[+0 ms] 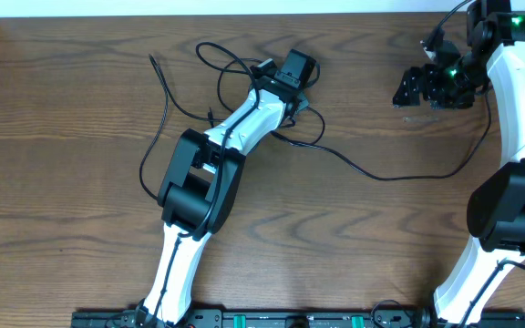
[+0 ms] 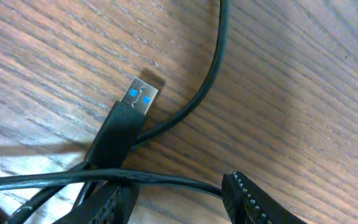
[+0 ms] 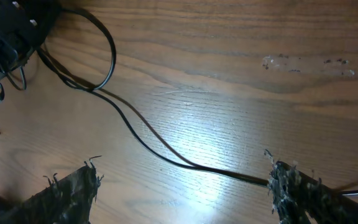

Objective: Untangle cables

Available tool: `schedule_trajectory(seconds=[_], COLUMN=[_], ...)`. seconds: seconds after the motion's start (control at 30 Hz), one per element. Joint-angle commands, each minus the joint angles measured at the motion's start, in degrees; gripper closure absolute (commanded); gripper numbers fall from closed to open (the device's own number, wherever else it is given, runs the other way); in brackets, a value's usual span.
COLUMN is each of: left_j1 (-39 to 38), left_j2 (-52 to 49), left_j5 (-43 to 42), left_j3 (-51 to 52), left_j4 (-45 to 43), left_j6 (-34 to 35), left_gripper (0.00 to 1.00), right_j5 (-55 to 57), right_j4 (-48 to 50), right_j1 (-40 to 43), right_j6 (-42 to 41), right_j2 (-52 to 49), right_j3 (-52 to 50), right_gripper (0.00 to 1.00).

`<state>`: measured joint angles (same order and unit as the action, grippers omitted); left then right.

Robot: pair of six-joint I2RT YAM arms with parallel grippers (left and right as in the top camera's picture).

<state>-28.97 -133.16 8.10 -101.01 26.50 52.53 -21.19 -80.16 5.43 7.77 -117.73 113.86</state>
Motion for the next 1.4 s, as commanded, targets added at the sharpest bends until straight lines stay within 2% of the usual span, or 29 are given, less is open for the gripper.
schedule_trajectory(seconds=[0.0, 0.1, 0.17, 0.23, 0.27, 0.33, 0.53, 0.73, 0.93, 1.07, 1.23, 1.37], left_j1=[0.33, 0.66, 0.96, 1.11, 1.16, 1.22, 1.55, 2.34, 3.37, 3.37, 3.37, 5.14], left_j2=[-4.13, -4.13, -4.13, -4.15, -4.15, -4.13, -0.94, 14.21, 30.95, 38.66, 40.33, 39.50], left_j5=[2.05, 2.08, 2.58, 4.20, 5.01, 5.07, 5.03, 1.84, -3.37, -3.41, -3.37, -3.10], left_j3=[0.52, 0.52, 0.52, 0.55, 0.55, 0.52, 0.50, 0.50, 0.50, 0.50, 0.50, 0.50], left_j4=[-0.96, -2.40, -2.89, -2.86, -3.06, -3.17, -0.04, 8.17, 10.99, 12.70, 16.81, 20.94], left_j6=[0.26, -0.76, -4.83, -8.44, -11.93, -15.21, -26.71, -34.62, -35.41, -35.39, -35.34, -33.90], left_gripper=[0.51, 0.51, 0.57, 0.69, 0.81, 0.93, 0.93, 0.93, 0.92, 0.93, 0.93, 0.93], right_j5=[-0.35, -0.35, -0.35, -0.33, -0.33, -0.33, -0.35, -0.39, -0.42, -2.97, -5.14, -5.09], right_j4=[0.07, 0.07, 0.04, 0.09, 0.26, 0.48, 1.14, 2.75, 4.39, 5.57, 9.68, 18.32], right_j1=[-0.31, -0.39, -0.72, -1.18, -1.44, -1.79, -2.78, -4.13, -6.23, -7.37, -9.79, -14.38], right_j6=[-0.42, -0.42, -0.42, -0.39, -0.39, -0.39, -0.39, -0.42, -0.44, -0.42, -1.36, -12.83], right_j2=[0.39, 0.39, 0.39, 0.39, 0.39, 0.39, 0.39, 0.39, 0.39, 0.39, 0.39, 0.39], right_j3=[-0.31, -0.31, -0.31, -0.31, -0.31, -0.31, -0.31, -0.31, -0.31, -0.31, -1.07, -6.69], right_gripper=[0.13, 0.13, 0.13, 0.13, 0.13, 0.12, 0.12, 0.11, 0.11, 0.11, 0.13, 0.20])
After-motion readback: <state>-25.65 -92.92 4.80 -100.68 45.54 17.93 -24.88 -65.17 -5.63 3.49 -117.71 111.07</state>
